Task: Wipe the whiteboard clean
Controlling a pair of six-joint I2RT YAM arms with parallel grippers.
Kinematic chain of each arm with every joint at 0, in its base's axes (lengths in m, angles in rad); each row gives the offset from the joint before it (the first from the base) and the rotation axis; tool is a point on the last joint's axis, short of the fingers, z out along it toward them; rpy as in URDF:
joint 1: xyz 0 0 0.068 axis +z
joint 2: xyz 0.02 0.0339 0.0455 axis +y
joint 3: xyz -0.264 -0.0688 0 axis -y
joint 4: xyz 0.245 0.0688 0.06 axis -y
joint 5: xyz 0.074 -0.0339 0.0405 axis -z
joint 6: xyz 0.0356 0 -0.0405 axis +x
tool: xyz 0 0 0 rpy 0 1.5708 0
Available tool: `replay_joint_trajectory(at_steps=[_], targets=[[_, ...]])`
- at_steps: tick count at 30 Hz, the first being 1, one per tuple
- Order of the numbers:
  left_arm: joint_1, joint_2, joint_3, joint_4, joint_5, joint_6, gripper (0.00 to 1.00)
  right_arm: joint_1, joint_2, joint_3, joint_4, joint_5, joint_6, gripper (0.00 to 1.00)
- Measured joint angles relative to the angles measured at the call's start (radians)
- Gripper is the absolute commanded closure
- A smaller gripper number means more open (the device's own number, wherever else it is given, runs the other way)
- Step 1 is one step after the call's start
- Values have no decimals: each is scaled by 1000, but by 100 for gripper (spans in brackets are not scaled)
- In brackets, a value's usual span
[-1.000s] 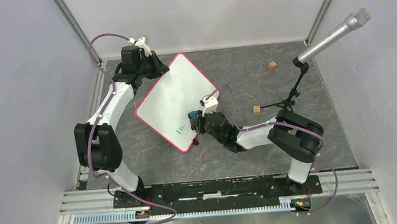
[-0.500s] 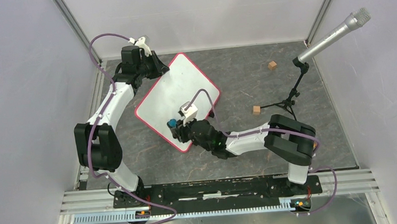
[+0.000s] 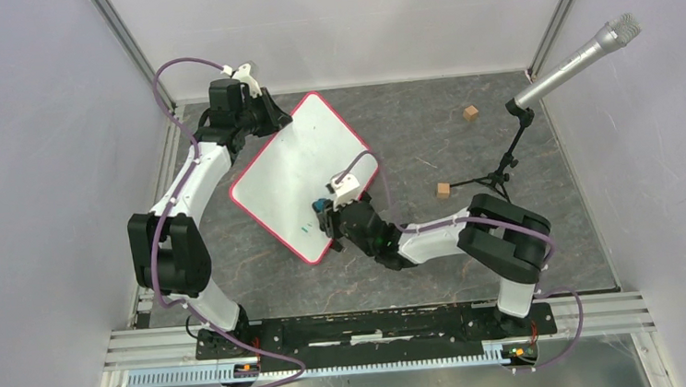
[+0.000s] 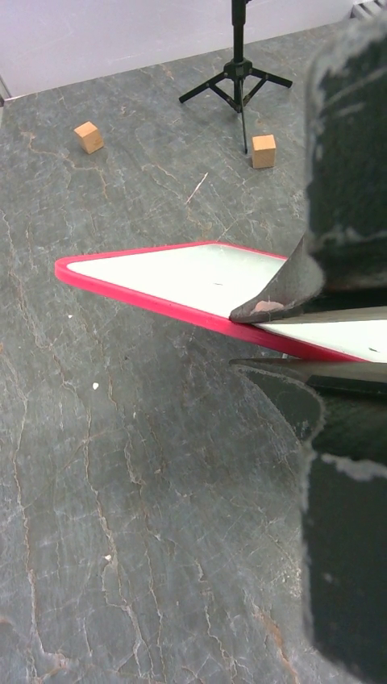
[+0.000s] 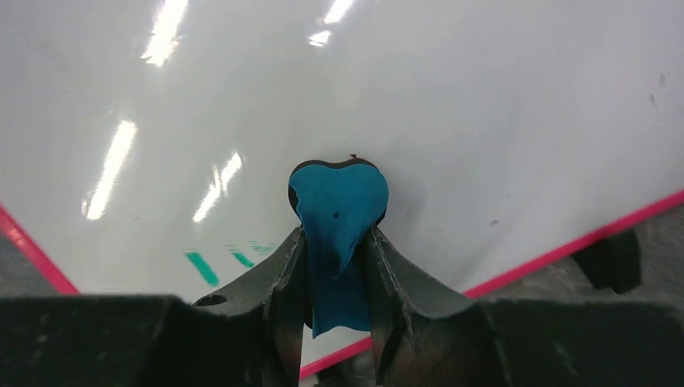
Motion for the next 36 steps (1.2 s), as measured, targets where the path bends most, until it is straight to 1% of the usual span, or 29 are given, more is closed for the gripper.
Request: replay_joint_trajectory(at_steps=[4,7,11,17,20,23,30,33,36], targets=[[2,0,0,-3,0,2,80,84,32,81,-3,31,-58,64],[6,0,0,-3,0,3,80,111,48,128,-14,38,-82,64],[6,0,0,-2,1,2,80,90,39,108,0,28,-75,64],[0,-3,-2,0,0,-2,80,10,-28,-20,18,26,-46,64],[0,-3,-3,0,0,-2,80,-3,-28,-24,11,34,-48,64],[0,-4,-3,0,0,-2,80,32,-22,-8,3,43,-64,64],[0,-4,-5,2,0,-1,80,152,29,98,5,48,-131,64],[0,-4,-5,2,0,-1,80,170,35,117,-2,62,-152,64],[0,-4,-5,4,0,-1,80,161,35,113,-8,79,-146,64]])
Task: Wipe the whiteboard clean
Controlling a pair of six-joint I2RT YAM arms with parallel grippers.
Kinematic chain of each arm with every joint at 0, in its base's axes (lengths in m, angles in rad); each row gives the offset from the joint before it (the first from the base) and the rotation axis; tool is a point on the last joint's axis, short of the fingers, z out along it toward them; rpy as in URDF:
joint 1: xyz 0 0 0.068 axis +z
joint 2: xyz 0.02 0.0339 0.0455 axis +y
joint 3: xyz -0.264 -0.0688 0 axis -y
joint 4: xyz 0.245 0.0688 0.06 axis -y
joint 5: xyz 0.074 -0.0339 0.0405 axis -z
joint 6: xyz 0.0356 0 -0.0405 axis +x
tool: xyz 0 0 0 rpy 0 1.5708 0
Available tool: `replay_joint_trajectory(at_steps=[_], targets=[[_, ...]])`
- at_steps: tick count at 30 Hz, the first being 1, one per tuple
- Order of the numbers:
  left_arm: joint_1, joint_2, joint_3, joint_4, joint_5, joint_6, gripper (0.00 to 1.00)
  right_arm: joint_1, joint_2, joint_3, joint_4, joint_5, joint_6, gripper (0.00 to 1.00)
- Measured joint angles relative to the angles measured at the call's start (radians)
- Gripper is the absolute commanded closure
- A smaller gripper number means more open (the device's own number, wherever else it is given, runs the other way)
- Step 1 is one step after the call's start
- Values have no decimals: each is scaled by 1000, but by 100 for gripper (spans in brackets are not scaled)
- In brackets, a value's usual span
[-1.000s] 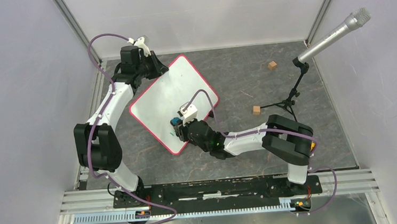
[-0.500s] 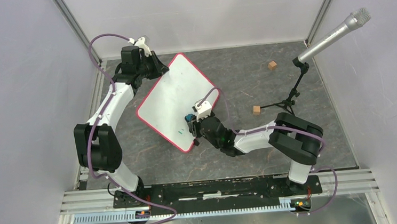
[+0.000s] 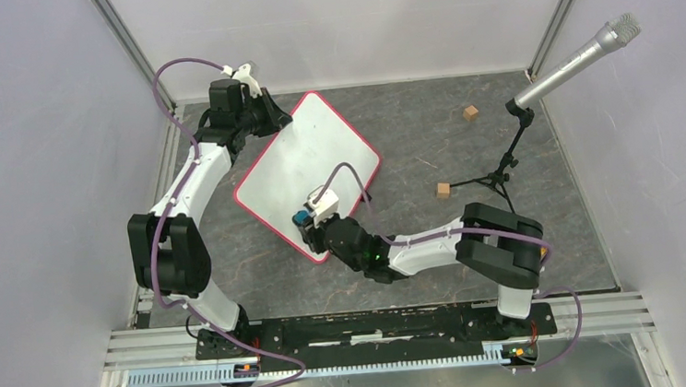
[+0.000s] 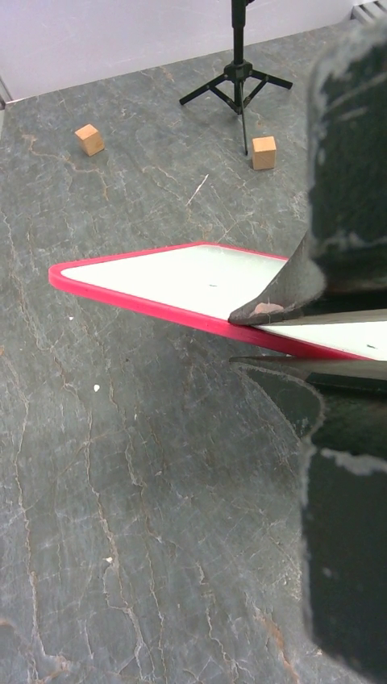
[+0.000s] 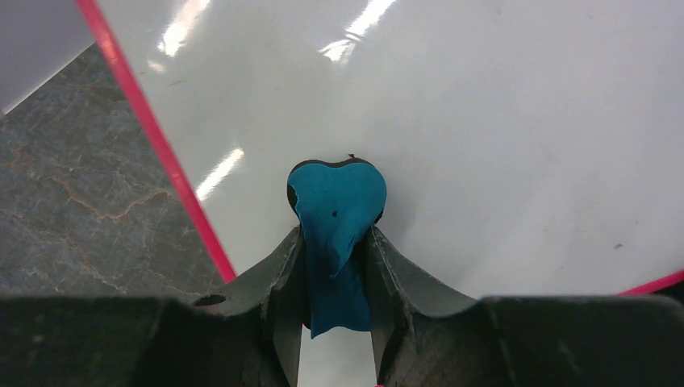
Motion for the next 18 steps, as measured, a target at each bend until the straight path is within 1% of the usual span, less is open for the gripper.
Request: replay_joint_trajectory(at_steps=[2,5,8,12,18], targets=[[0,0,0,2,0,0,80,-26,-12,-26,6,-6,43,64],[0,0,0,3,0,0,80,-104,-32,-86,17,-30,122,64],[0,0,0,10,-3,0,80,-146,-31,-93,14,-49,165,64],[0,0,-2,4,-3,0,80,-113,-27,-87,16,-28,140,64],[0,0,-2,2,-3,0,80,-29,-27,-71,34,-30,87,64]])
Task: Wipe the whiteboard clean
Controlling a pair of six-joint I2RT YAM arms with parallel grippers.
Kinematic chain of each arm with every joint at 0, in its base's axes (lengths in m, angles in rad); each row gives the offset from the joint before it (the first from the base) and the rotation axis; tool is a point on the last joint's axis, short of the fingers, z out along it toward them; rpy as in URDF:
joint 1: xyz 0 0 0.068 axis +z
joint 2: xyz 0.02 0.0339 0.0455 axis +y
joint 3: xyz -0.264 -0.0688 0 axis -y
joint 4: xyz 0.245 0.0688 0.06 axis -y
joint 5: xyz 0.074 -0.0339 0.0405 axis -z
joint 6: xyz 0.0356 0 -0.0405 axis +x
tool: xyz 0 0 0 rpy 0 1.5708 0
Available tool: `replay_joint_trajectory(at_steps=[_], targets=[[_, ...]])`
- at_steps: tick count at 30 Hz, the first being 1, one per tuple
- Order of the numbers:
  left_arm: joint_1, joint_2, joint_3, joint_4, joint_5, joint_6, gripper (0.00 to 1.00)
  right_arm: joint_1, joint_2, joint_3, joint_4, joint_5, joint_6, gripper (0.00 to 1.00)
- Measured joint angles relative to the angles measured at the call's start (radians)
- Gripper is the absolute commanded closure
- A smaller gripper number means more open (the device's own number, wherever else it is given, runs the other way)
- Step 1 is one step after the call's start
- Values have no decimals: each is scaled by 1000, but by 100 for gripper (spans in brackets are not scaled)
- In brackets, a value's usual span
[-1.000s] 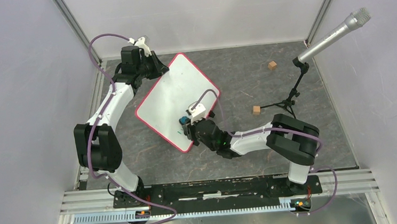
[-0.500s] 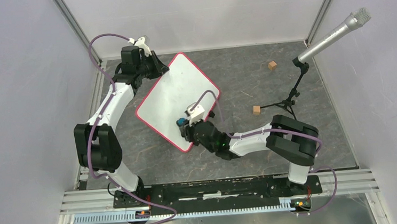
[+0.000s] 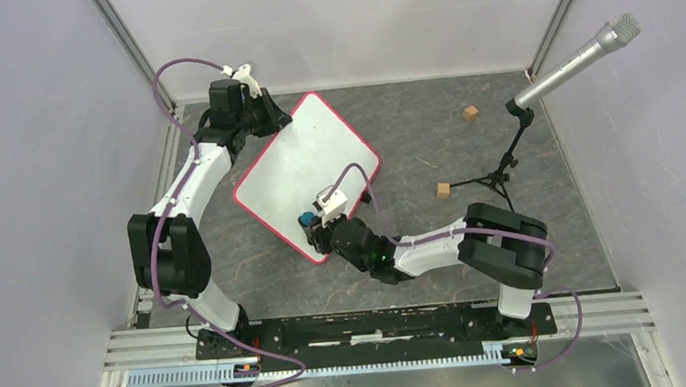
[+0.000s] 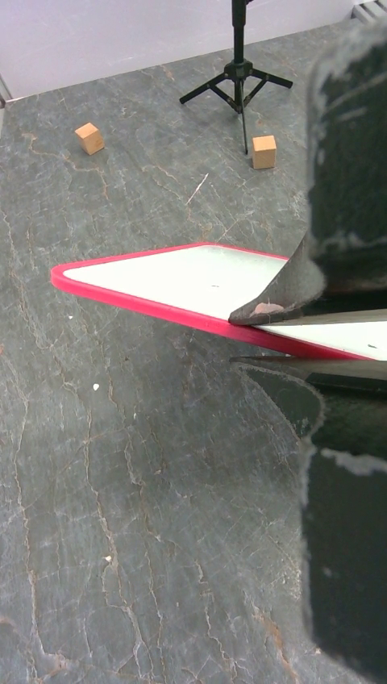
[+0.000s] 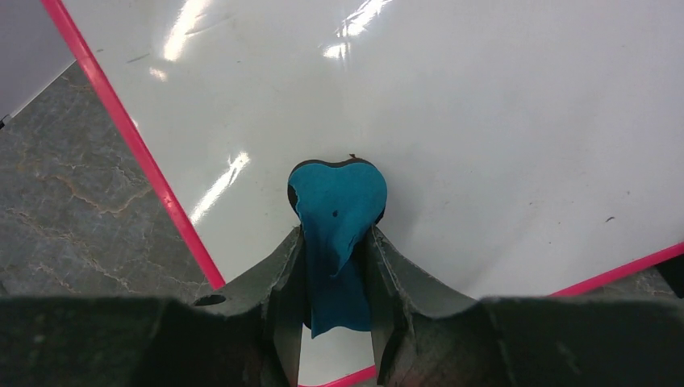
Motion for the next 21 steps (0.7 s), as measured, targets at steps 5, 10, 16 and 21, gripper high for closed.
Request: replay_joint_trajectory(at_steps=[5,10,16,21], targets=[[0,0,0,0,0,0,80,5,14,6,5,14,11,64],[0,0,0,4,0,0,80,-35,3,-41,31,18,91,64],[0,0,0,13,0,0,80,-94,-3,-80,45,9,150,64],[0,0,0,5,1,0,80,-40,-3,-71,43,38,98,64]])
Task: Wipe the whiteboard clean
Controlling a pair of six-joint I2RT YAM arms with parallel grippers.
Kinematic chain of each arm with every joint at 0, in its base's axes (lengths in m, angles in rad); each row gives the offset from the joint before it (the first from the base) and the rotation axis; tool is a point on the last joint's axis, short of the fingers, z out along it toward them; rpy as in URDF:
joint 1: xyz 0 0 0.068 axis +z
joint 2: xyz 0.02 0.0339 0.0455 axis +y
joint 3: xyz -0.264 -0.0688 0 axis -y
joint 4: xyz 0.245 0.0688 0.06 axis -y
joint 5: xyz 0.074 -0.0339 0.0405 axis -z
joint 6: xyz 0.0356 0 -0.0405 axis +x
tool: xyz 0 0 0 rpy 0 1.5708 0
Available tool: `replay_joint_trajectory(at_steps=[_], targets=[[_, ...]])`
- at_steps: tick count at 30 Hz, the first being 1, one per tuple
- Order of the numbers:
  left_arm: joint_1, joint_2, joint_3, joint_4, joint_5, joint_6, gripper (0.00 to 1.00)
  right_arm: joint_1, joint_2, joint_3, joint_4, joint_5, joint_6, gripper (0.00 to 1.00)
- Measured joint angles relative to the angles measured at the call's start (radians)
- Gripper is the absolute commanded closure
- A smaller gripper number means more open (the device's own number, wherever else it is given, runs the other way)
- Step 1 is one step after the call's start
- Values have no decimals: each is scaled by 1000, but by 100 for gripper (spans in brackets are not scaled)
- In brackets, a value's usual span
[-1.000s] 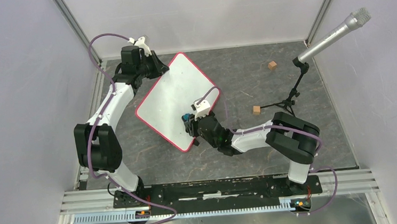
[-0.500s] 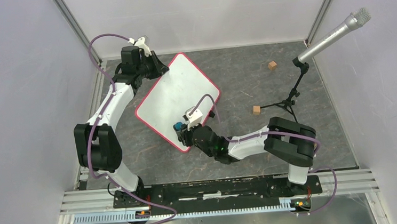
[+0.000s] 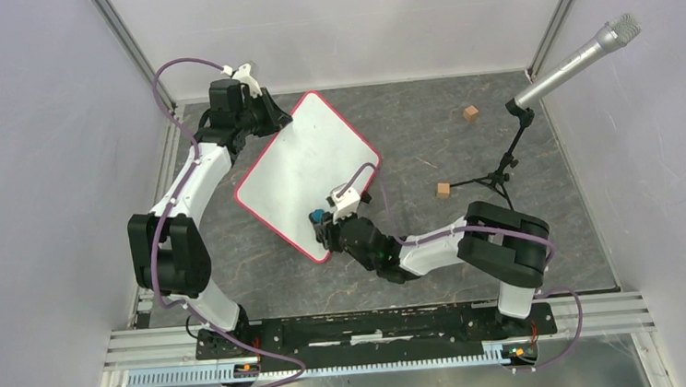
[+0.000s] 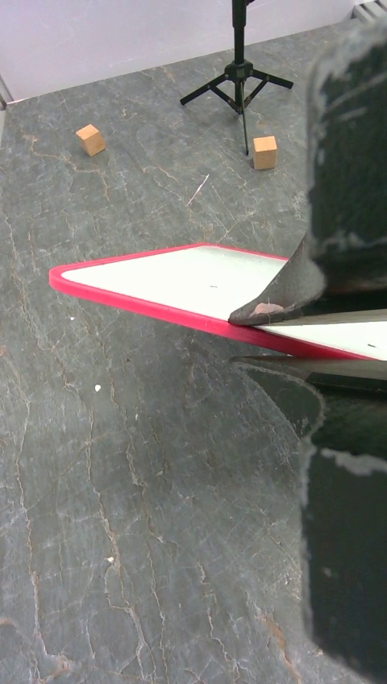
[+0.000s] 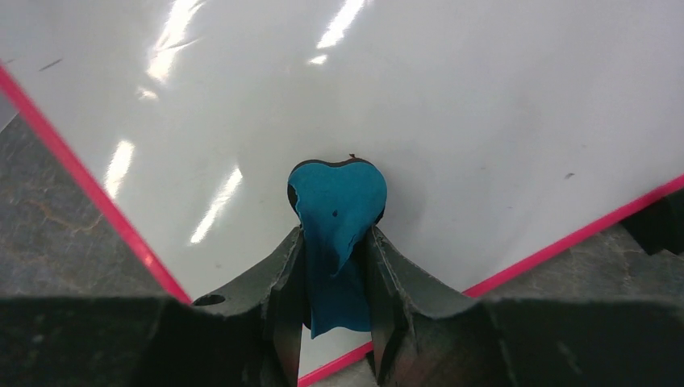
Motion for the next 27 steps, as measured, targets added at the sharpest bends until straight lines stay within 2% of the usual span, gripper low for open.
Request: replay_joint_trajectory(at_steps=[5,10,15,19,22,27], targets=[[0,0,0,-2,0,0,80,59,1,15,21,-11,-72,63],[0,0,0,-2,0,0,80,39,-8,4,33,-23,-101,63],[0,0,0,-4,-1,0,80,-107,-71,-79,52,-68,-82,63],[0,0,0,-5,-1,0,80,-222,-74,-83,39,-107,-54,63],[0,0,0,-5,-1,0,80,-222,-58,-70,31,-145,-48,63],[0,0,0,-5,-2,0,80,-148,-19,9,-7,-177,-88,63]])
